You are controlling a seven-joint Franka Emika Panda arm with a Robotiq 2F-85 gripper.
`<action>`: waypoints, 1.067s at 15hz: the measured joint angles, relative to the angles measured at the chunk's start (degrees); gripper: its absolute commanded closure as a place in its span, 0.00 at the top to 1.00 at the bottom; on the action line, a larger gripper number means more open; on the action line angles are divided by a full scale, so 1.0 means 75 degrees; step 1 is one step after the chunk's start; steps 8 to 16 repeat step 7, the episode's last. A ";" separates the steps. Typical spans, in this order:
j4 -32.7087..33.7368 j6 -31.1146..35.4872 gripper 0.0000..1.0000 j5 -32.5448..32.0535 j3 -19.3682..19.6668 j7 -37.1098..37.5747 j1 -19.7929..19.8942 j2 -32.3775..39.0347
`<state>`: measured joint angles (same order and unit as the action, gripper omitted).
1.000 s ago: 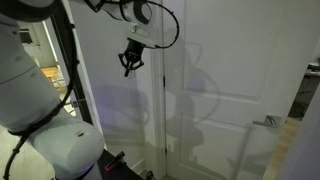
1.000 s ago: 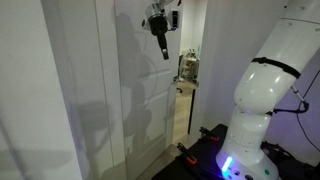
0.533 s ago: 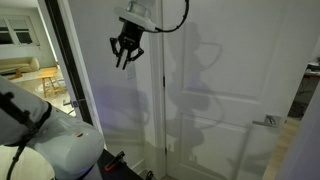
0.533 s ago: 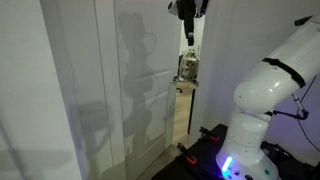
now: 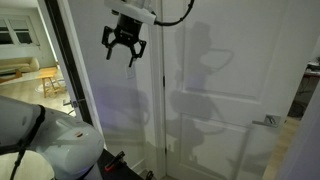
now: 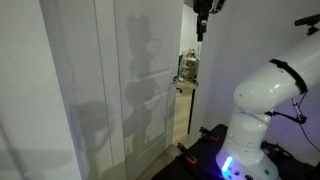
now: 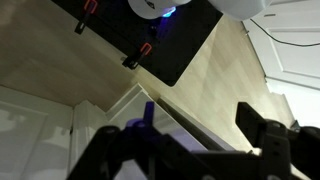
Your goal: Turn the light off.
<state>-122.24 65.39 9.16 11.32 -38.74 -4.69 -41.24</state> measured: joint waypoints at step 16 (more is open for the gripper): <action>-0.0569 0.0309 1.00 0.0006 -0.0006 -0.0028 -0.0023 -0.0477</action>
